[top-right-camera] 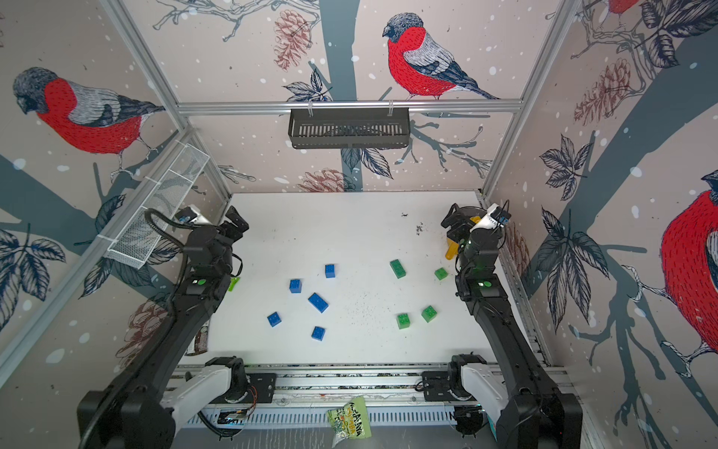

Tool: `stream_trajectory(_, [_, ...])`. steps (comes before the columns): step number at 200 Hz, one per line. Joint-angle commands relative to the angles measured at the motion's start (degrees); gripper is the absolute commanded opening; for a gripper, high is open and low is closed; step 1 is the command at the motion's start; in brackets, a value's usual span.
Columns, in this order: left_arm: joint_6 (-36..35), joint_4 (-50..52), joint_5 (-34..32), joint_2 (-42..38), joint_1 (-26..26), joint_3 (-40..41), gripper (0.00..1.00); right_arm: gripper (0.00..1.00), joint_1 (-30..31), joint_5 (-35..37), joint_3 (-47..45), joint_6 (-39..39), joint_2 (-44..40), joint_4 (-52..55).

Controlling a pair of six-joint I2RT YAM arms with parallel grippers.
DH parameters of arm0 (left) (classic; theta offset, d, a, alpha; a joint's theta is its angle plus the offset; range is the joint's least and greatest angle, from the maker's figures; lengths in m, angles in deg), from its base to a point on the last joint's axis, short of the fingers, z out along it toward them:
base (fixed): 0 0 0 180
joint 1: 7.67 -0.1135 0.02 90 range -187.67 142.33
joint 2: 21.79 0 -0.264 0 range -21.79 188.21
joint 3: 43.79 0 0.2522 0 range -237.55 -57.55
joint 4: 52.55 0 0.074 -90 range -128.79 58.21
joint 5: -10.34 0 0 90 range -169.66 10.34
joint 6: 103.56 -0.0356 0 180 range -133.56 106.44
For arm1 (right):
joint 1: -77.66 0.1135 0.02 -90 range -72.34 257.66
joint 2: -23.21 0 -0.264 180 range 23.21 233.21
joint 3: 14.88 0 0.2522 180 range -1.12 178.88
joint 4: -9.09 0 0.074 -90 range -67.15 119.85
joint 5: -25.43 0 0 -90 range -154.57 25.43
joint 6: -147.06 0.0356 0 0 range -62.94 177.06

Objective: Assemble the letter h with lego
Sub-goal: Adjust the lego brick at the center of the board.

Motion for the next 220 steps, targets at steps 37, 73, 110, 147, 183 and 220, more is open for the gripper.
stream_trajectory(37, [6.95,12.02,14.3,-10.17,0.01,3.44,0.99,0.99,15.37,8.62,4.4,-5.86,-1.02,12.73])
stream_trajectory(73, [7.71,19.27,18.59,-8.97,1.17,3.45,0.99,1.0,26.43,13.84,7.43,-6.56,3.42,19.9])
stream_trajectory(110, [6.68,21.78,16.28,-5.32,7.33,3.92,0.99,0.99,33.92,16.53,7.13,-6.71,4.6,20.96])
stream_trajectory(147, [6.13,25.34,17.16,3.48,10.17,0.72,0.98,0.99,37.58,14.66,8.46,-6.95,7.22,23.57])
stream_trajectory(183, [3.9,27.73,17.76,10.67,12.95,-1.79,0.95,1.0,41.55,14.67,8.89,-7.26,9.19,24.88])
stream_trajectory(220, [2.67,32.26,18.26,17.63,16.43,-4.86,0.94,0.99,46.06,17.91,10.07,-7.44,11.31,26.95])
